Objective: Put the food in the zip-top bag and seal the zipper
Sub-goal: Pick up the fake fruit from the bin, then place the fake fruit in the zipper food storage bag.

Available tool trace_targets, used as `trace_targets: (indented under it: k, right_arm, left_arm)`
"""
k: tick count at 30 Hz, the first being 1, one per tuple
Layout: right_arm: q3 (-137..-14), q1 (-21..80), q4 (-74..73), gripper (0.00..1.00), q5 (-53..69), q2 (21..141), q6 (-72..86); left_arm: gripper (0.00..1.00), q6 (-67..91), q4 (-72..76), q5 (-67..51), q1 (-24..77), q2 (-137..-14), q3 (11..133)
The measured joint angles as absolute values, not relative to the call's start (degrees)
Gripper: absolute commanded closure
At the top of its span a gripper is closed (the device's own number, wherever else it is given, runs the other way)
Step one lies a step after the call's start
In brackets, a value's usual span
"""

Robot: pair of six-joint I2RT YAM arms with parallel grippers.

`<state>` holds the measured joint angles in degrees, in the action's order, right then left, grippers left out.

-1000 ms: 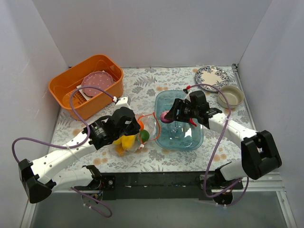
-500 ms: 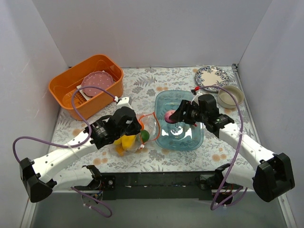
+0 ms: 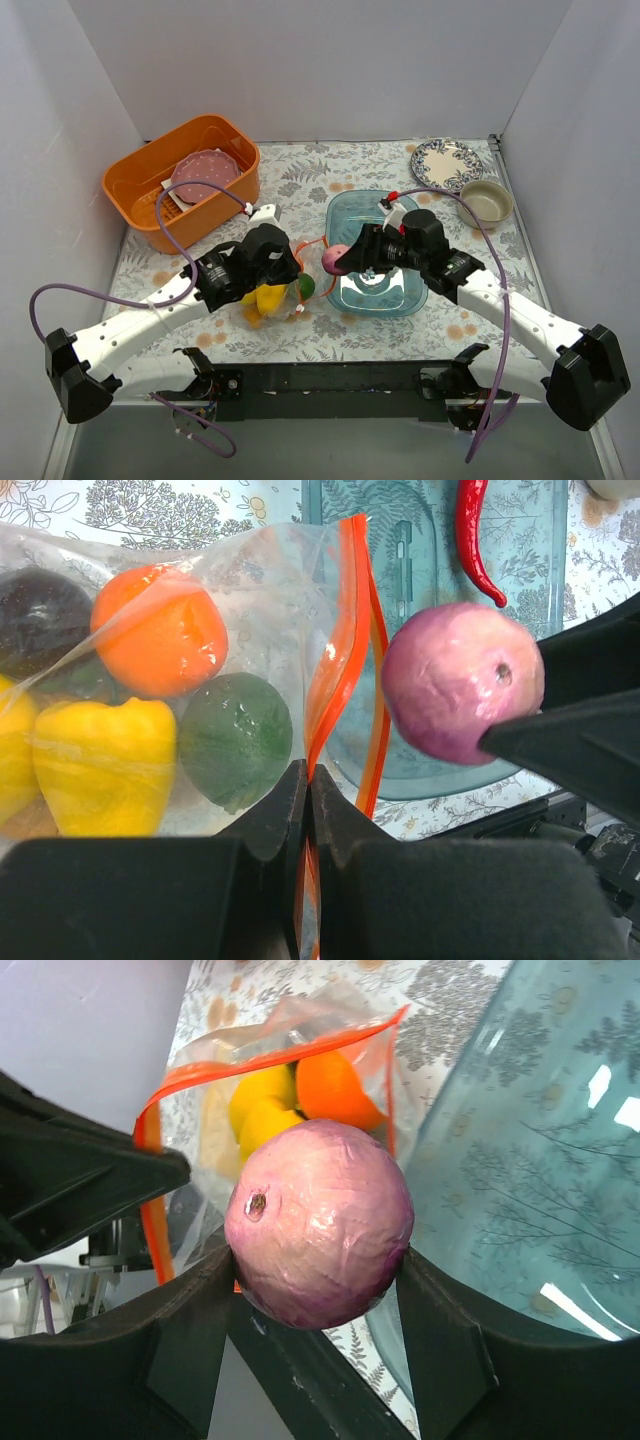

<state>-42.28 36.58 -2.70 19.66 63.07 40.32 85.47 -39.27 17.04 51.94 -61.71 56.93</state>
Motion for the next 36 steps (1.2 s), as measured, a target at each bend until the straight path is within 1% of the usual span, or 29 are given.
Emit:
trace_targets:
  k: [7, 15, 20, 21, 22, 24, 28, 31, 35, 36]
  right_arm:
    - [-44.23, 41.63, 0.19, 0.52, 19.62, 67.18, 40.38]
    - [-49.17, 43.99, 1.48, 0.50, 19.44, 76.69, 40.32]
    - [-52.49, 44.73, 1.65, 0.41, 18.76, 79.83, 40.36]
    - [-53.21, 44.88, 1.78, 0.34, 18.50, 80.47, 40.34]
    - [-53.74, 45.08, 1.91, 0.31, 18.28, 80.97, 40.34]
    - [-54.24, 45.41, 2.02, 0.17, 18.15, 81.41, 40.29]
    - [-54.26, 45.78, 3.07, 0.14, 18.22, 81.49, 40.29]
    - [-54.26, 45.78, 3.81, 0.13, 18.59, 81.49, 40.27]
    - [-54.22, 45.78, 4.97, 0.13, 18.83, 81.36, 40.34]
    - [-54.17, 45.78, 4.97, 0.17, 18.79, 81.23, 40.34]
  left_arm:
    - [1.00, 85.43, -38.92, 16.88, 51.94, -62.08, 56.93]
    - [1.00, 85.56, -39.66, 17.26, 51.96, -61.17, 56.95]
    - [1.00, 86.08, -40.86, 18.41, 51.94, -58.50, 56.95]
    - [1.00, 86.19, -41.08, 18.70, 51.96, -58.08, 56.95]
    - [1.00, 86.30, -41.25, 18.92, 51.96, -57.71, 56.95]
    - [1.00, 86.46, -41.60, 19.31, 51.94, -57.17, 56.95]
    - [1.00, 86.67, -41.87, 20.03, 51.94, -56.82, 56.95]
    - [1.00, 86.78, -42.04, 20.40, 51.94, -56.82, 56.95]
    - [1.00, 86.78, -42.04, 20.56, 51.94, -56.84, 56.95]
    - [1.00, 86.78, -42.04, 20.58, 51.94, -56.84, 56.95]
